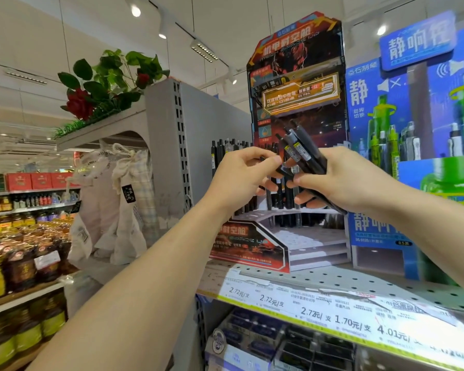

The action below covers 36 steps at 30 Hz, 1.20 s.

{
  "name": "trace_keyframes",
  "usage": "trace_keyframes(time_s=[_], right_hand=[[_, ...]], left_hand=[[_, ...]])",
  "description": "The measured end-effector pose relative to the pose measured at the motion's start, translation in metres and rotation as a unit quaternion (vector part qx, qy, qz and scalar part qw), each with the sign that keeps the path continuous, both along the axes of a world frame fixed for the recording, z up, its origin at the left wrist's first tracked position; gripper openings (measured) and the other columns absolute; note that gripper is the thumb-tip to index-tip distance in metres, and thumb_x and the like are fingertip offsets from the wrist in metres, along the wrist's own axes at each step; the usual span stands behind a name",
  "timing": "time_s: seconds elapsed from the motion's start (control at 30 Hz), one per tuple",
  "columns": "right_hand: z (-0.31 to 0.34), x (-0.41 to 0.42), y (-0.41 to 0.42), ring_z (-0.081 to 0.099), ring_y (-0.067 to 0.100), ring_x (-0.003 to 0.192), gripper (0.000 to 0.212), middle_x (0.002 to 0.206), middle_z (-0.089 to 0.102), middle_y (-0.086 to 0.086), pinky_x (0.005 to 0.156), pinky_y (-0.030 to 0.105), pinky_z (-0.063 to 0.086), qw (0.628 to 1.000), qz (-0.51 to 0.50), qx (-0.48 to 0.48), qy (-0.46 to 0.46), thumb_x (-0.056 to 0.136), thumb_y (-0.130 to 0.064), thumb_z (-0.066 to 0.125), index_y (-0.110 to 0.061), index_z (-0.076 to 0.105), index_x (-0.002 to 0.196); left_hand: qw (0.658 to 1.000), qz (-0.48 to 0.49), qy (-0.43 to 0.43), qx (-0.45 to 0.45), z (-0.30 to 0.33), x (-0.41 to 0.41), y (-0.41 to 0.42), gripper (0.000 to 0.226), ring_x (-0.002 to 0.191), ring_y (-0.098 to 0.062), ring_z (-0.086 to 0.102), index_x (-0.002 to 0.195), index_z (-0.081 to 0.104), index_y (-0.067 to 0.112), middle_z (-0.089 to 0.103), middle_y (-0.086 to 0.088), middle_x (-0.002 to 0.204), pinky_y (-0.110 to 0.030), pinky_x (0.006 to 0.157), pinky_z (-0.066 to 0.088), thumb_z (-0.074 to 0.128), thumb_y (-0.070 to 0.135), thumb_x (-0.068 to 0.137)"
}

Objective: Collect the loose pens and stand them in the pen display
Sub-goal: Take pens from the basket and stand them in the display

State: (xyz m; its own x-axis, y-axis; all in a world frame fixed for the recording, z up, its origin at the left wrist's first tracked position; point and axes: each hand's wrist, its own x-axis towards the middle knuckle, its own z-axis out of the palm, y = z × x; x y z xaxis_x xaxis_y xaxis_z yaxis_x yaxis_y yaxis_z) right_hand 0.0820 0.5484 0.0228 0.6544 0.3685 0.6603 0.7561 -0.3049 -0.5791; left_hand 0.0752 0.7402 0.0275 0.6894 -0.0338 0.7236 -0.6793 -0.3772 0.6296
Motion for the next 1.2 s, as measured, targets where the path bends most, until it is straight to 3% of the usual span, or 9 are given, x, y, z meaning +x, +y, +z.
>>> trace_keyframes(time_s=[0.23,0.43,0.53,0.6,0.67,0.8,0.97,1.1,1.2], right_hand=[[0.0,-0.001,0.0,0.077,0.012,0.073,0.016,0.089,0.079,-0.003,0.06,0.027,0.063,1.0,-0.01,-0.001,0.001,0.099,-0.015,0.064,-0.027,0.07,0.108],[0.001,0.002,-0.003,0.071,0.006,0.055,0.009,0.07,0.076,-0.01,0.042,0.013,0.046,0.999,-0.04,0.031,-0.008,0.1,-0.016,0.063,-0.024,0.068,0.097],[0.001,0.004,-0.001,0.076,0.012,0.07,0.011,0.082,0.078,-0.002,0.052,0.023,0.059,0.998,-0.042,0.054,0.015,0.099,-0.017,0.063,-0.027,0.068,0.1],[0.001,0.006,0.0,0.077,0.014,0.074,0.011,0.091,0.077,0.001,0.059,0.031,0.063,0.997,-0.04,0.065,0.03,0.1,-0.018,0.063,-0.028,0.066,0.103],[0.001,0.007,0.0,0.077,0.013,0.073,0.01,0.094,0.075,0.002,0.058,0.031,0.063,0.996,-0.046,0.066,0.03,0.1,-0.019,0.063,-0.029,0.065,0.102],[0.002,0.007,-0.001,0.077,0.015,0.068,0.013,0.091,0.074,0.006,0.055,0.029,0.061,0.997,-0.041,0.062,0.03,0.101,-0.018,0.062,-0.031,0.064,0.102],[0.002,0.005,-0.001,0.076,0.016,0.067,0.014,0.091,0.073,0.008,0.061,0.037,0.065,0.995,-0.031,0.086,0.047,0.101,-0.018,0.062,-0.024,0.066,0.114],[0.002,0.005,0.0,0.076,0.015,0.069,0.017,0.097,0.072,0.003,0.061,0.036,0.064,0.994,-0.039,0.087,0.045,0.101,-0.02,0.062,-0.023,0.066,0.117],[0.002,0.006,0.001,0.075,0.012,0.067,0.018,0.099,0.072,0.003,0.059,0.035,0.064,0.994,-0.049,0.094,0.039,0.1,-0.022,0.063,-0.024,0.066,0.118]], left_hand=[[1.0,-0.005,-0.004,0.006,-0.003,0.003,0.0,0.024,0.081,-0.009,0.075,0.12,0.066,0.025,0.076,-0.004,0.089,-0.016,0.058,0.053,0.065,0.024,0.097],[0.991,0.018,-0.048,-0.124,-0.007,0.007,0.001,0.036,0.082,-0.011,0.075,0.134,0.057,0.021,0.068,-0.003,0.093,-0.022,0.06,0.058,0.056,0.01,0.1],[0.981,0.065,-0.075,-0.168,-0.009,0.009,0.0,0.04,0.084,-0.016,0.074,0.136,0.055,0.027,0.06,-0.005,0.111,-0.027,0.061,0.06,0.05,0.008,0.101],[0.975,0.088,-0.097,-0.179,-0.011,0.01,-0.002,0.045,0.081,-0.01,0.073,0.14,0.051,0.029,0.058,-0.001,0.116,-0.027,0.06,0.061,0.049,0.008,0.101],[0.972,0.127,-0.135,-0.147,-0.014,0.012,-0.004,0.048,0.079,-0.004,0.07,0.142,0.047,0.033,0.057,0.011,0.107,-0.032,0.063,0.062,0.049,0.01,0.101],[0.961,0.194,-0.19,-0.043,-0.019,0.014,-0.007,0.035,0.079,-0.019,0.064,0.124,0.043,0.034,0.056,0.017,0.088,-0.05,0.072,0.061,0.052,0.013,0.098],[0.951,0.229,-0.207,0.012,-0.02,0.016,-0.009,0.029,0.078,-0.017,0.066,0.114,0.048,0.033,0.056,0.023,0.088,-0.046,0.071,0.061,0.056,0.013,0.096],[0.949,0.245,-0.197,0.034,-0.018,0.016,-0.009,0.029,0.079,-0.015,0.065,0.122,0.055,0.029,0.057,0.019,0.09,-0.043,0.076,0.06,0.058,0.016,0.096],[0.945,0.261,-0.162,0.113,-0.014,0.016,-0.008,0.049,0.083,-0.014,0.064,0.138,0.049,0.032,0.062,0.015,0.089,-0.035,0.08,0.055,0.057,0.018,0.092]])
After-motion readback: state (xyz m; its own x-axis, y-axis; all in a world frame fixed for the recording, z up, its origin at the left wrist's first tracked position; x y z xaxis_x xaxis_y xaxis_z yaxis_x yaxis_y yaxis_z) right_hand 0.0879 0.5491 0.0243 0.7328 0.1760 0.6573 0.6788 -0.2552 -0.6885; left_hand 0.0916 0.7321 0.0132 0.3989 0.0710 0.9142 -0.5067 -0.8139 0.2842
